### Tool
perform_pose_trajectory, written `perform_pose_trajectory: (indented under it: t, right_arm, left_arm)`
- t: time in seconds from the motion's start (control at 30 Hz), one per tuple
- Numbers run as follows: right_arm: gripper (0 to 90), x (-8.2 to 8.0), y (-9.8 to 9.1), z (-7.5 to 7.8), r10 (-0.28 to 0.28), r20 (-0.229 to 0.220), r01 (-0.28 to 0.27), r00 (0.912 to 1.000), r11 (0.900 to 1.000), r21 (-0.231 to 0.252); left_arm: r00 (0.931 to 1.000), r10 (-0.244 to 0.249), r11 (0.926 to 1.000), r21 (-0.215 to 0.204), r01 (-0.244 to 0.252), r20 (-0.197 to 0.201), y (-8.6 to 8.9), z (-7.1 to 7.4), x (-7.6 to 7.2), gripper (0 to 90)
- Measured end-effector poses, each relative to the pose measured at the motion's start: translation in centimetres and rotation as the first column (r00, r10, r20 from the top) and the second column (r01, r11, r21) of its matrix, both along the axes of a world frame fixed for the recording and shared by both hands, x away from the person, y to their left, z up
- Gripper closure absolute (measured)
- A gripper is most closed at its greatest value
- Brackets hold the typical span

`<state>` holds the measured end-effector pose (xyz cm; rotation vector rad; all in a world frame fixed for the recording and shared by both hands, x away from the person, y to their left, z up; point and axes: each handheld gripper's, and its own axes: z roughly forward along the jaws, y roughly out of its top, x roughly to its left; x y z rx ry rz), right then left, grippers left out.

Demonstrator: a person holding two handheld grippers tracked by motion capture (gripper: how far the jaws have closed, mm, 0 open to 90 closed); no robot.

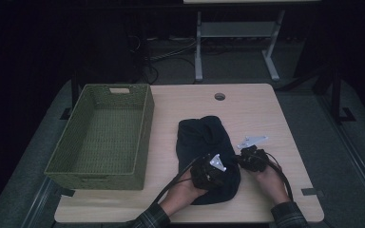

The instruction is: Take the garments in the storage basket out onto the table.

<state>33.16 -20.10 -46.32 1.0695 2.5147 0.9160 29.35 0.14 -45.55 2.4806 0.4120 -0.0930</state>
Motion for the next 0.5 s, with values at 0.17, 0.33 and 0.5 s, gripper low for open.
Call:
perform_pose_trajectory:
  t: [0.17, 0.33, 0.5]
  right_arm:
    - [90.0, 0.2, -0.5, 0.0, -0.044, 0.030, 0.045, 0.9986, 0.9979, -0.046]
    - [90.0, 0.6, -0.6, 0.1, -0.053, 0.030, 0.055, 0.9981, 0.9969, -0.056]
    - [90.0, -0.3, -0.6, 0.2, -0.036, 0.020, 0.037, 0.9992, 0.9978, -0.055]
  left_arm:
    - [0.9993, -0.031, 0.9994, 0.014, 0.031, -0.023, 0.4, 0.1, -0.7, 90.0]
    - [0.9986, -0.038, 0.9993, 0.003, 0.038, -0.037, 1.0, 0.1, -1.1, 90.0]
    - [0.9982, -0.044, 0.9989, 0.014, 0.044, -0.042, 1.2, 0.1, -1.2, 90.0]
